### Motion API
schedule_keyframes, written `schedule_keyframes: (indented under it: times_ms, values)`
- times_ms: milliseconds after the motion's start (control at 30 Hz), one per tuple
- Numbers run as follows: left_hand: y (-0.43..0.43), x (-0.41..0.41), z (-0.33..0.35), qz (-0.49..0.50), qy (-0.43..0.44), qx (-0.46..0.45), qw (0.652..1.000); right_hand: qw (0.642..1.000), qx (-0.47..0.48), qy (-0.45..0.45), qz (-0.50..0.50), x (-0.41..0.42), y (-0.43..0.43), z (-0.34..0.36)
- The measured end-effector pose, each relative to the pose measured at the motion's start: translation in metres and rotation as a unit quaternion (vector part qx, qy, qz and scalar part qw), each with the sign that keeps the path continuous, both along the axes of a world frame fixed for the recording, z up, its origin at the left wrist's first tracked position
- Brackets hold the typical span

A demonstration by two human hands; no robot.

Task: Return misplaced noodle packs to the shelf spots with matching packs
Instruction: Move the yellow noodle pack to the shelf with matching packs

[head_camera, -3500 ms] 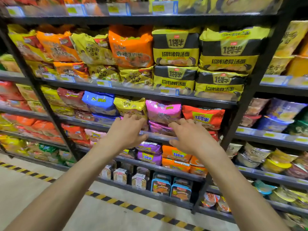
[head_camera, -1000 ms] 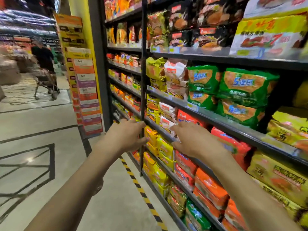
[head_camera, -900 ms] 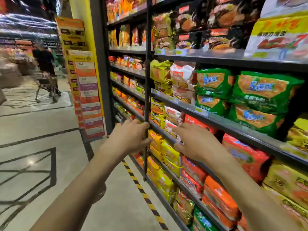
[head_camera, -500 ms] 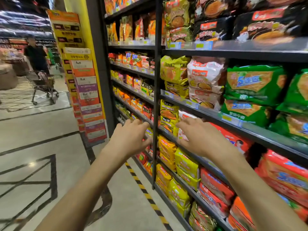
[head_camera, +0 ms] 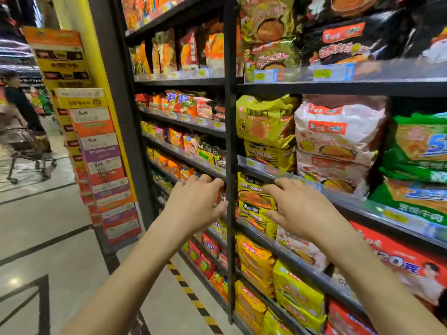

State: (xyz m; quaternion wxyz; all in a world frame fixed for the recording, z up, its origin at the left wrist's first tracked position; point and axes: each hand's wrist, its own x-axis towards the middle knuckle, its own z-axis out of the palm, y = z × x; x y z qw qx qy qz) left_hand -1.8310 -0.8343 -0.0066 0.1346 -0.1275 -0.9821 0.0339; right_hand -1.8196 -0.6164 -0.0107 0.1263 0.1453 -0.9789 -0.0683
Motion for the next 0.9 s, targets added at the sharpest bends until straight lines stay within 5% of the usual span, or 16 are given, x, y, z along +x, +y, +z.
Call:
schedule_keyframes:
  times_ms: [433, 900]
  values:
    - [0.008, -0.181, 0.011, -0.104, -0.018, 0.016, 0.994, 0.981, 0.031, -0.024, -0.188, -0.098, -0.006, 0.006]
    - [0.003, -0.343, 0.013, -0.199, 0.075, 0.01, 0.977, 0.926, 0.052, 0.033, -0.373, -0.215, -0.057, 0.03]
